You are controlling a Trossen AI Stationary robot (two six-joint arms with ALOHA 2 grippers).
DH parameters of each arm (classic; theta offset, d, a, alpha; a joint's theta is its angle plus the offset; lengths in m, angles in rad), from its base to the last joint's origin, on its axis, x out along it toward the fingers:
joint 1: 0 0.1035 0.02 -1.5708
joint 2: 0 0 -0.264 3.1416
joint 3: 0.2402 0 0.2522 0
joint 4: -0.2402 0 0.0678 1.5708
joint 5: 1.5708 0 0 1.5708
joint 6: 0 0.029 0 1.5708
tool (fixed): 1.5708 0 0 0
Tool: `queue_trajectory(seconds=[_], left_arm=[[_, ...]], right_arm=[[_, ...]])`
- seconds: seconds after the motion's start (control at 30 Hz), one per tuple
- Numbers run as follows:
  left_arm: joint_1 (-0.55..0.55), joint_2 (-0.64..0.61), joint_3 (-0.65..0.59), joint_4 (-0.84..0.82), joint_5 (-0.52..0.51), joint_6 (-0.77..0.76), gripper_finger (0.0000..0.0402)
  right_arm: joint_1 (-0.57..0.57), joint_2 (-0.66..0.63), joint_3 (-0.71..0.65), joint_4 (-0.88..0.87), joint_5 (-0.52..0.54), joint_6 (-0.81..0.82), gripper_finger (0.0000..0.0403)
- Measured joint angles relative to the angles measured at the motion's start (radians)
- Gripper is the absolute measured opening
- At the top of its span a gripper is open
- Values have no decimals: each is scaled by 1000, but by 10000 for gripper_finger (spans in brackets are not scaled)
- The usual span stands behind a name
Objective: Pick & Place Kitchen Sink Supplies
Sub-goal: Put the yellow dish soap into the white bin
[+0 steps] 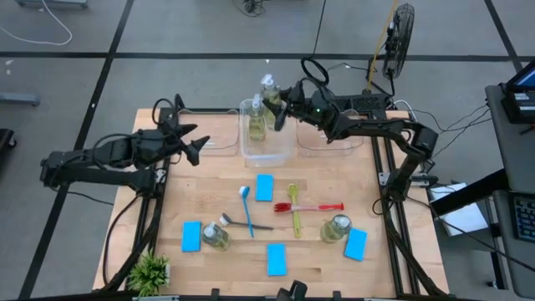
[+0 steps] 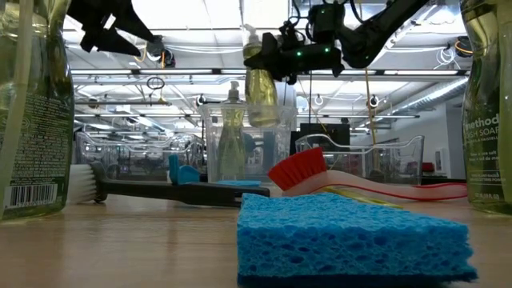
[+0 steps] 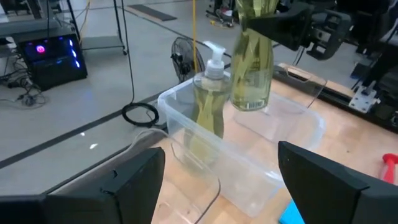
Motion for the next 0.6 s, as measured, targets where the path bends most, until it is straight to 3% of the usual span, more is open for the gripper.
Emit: queue_trajectory(seconds=[0.27,0.6], left_arm=[[49,0,-18,0,49,0,328],[92,0,-18,8,61,26,310]], right_arm=[[-2,42,0,10,30,-3,190],[-2,41,0,-1,107,-45,195]])
